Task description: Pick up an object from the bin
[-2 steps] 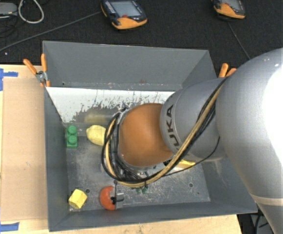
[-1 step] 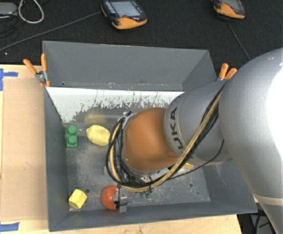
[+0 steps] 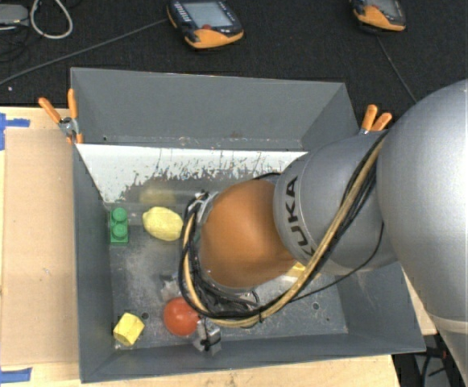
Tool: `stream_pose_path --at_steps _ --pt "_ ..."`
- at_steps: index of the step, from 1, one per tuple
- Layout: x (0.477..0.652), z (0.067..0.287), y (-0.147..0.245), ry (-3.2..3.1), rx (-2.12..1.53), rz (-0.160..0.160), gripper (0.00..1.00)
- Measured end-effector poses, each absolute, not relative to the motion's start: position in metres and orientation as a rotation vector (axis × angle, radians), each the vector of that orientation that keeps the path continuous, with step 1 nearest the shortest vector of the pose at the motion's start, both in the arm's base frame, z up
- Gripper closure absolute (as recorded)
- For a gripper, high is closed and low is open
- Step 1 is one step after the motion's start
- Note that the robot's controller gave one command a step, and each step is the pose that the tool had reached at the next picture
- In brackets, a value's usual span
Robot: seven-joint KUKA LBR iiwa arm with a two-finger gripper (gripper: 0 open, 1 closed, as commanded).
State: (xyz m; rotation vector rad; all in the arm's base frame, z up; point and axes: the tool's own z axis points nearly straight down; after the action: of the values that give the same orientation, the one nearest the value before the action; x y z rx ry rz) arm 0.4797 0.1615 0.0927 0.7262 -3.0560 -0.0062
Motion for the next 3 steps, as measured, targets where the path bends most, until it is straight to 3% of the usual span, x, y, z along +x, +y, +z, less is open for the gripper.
stream_pose_path --at_steps 1,2,3 --pt "0.479 0.081 0.162 -3.072 0.739 -0.003 0.00" --pt "0.495 0.069 0.169 -2.999 0.942 -0.008 1.00" --pt "0.495 0.069 0.169 -2.999 0.940 -0.008 1.00"
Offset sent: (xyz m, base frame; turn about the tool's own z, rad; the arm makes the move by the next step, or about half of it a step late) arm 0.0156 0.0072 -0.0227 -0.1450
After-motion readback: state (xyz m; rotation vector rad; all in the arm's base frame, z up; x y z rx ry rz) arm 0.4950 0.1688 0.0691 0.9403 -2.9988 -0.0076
